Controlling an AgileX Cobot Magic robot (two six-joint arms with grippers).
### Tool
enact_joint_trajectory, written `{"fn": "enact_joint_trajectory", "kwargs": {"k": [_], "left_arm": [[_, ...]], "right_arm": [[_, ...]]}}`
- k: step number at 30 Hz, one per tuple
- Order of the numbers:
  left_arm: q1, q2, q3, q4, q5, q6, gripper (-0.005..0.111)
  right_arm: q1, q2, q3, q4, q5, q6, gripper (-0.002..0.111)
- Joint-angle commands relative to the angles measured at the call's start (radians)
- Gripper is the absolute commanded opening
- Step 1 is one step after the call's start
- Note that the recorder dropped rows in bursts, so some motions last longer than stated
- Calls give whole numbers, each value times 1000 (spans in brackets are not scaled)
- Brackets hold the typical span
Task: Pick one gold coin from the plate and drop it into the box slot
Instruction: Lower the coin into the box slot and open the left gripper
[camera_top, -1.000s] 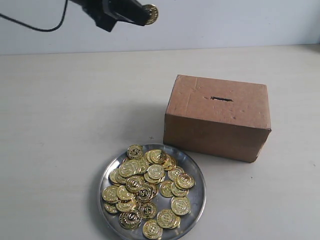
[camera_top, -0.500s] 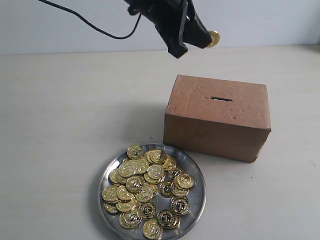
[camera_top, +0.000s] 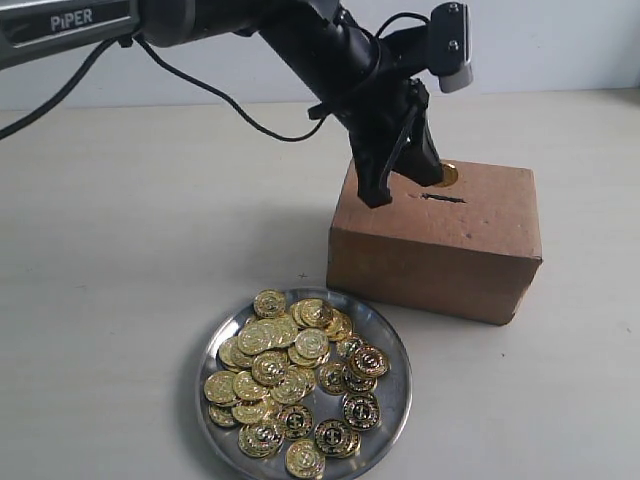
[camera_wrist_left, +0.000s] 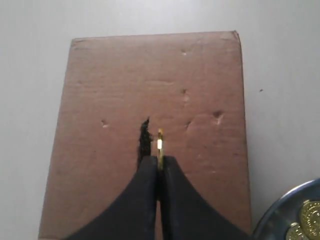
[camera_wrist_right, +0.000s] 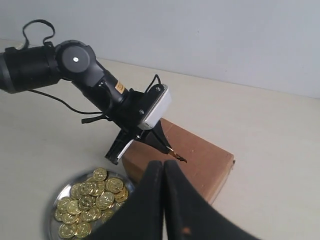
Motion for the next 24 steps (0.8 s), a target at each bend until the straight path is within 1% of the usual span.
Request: {"fn": "enact_joint_trajectory", "kwargs": {"k": [1,6,13,24], "left_arm": [[-7,17,-8,-18,-53,34,0],[-7,38,-8,-39,-100,53,0],[-7,59,-8,-54,-69,74,0],[-7,72,-8,-54,-82,74,0]], "right_arm": [[-4,-4,-5,20,-3,-18,0],[-4,-4,-5,51,-3,-37,0],[-4,-4,-5,56,-3,-48,0],[-4,-4,-5,56,-3,-55,0]]}}
